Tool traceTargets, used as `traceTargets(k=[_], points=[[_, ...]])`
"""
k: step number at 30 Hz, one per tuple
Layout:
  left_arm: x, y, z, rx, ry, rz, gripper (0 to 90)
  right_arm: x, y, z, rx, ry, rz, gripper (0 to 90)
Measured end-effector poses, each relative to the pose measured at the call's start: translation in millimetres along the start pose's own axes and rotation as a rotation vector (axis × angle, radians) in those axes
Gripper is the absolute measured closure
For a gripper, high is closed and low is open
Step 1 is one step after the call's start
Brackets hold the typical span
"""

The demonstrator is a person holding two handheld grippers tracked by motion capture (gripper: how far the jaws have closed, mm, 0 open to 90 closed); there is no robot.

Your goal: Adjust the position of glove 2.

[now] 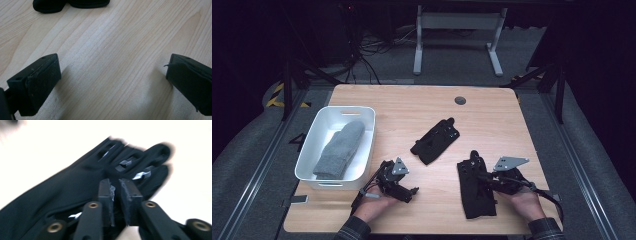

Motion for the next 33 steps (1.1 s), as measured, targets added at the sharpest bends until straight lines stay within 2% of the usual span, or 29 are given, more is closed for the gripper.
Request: traceTargets(k=[2, 3, 6, 10, 11, 15, 17, 18, 22, 29, 33], points=[[0.1, -0.1, -0.1, -0.001, -0.001, 0.0, 0.2, -11.8, -2.6, 2.6, -0.022, 0.051, -0.015, 67.6], [0.0, -0.2, -0.2, -0.003, -0.001, 0.002, 0.2, -19.6, -2.2, 2.5, -0.025, 0.086, -0.022, 63.2], [0.1, -0.1, -0.1, -0.001, -0.001, 0.0, 0.2, -42.2, 3.7, -1.6, -0.019, 0.15, -0.056, 53.7], [0.1, -0.3, -0.3, -0.004, -0.002, 0.002, 0.1, -66.6, 12.6, -9.6, -0.005, 0.193, -0.1, 45.9], [-0.1, -0.1, -0.2, -0.002, -0.002, 0.005, 0.0, -76.1, 15.8, -12.1, -0.011, 0.205, -0.134, 42.4], [0.1, -0.3, -0.3, -0.004, -0.002, 0.002, 0.0, -86.6, 22.3, -15.7, -0.006, 0.227, -0.159, 36.0], [0.1, -0.2, -0.2, -0.002, -0.002, 0.002, 0.0, -89.8, 26.3, -18.3, -0.005, 0.224, -0.169, 32.7], [0.3, -0.3, -0.2, 0.0, -0.002, 0.001, 0.0, -91.8, 30.4, -21.2, 0.01, 0.221, -0.19, 28.6], [0.3, -1.5, 0.1, 0.008, -0.006, 0.008, 0.8, -93.3, 31.9, -22.1, 0.0, 0.217, -0.206, 23.6], [1.3, -15.4, 3.3, -0.006, 0.003, 0.04, 12.4, -94.1, 32.3, -22.9, 0.008, 0.222, -0.208, 20.7], [2.8, -28.1, 5.4, -0.014, 0.002, 0.033, 20.0, -94.1, 32.3, -22.9, 0.008, 0.222, -0.208, 20.7]])
Point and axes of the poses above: each handheld gripper's, and its own axes: z roughly backward along the jaws, y roughly out of its underside, x roughly to its left, the point moved 8 cm from there along -z, roughly forward along the jaws, and after that the axes turned 13 degrees about y, right-handed, at the moved point
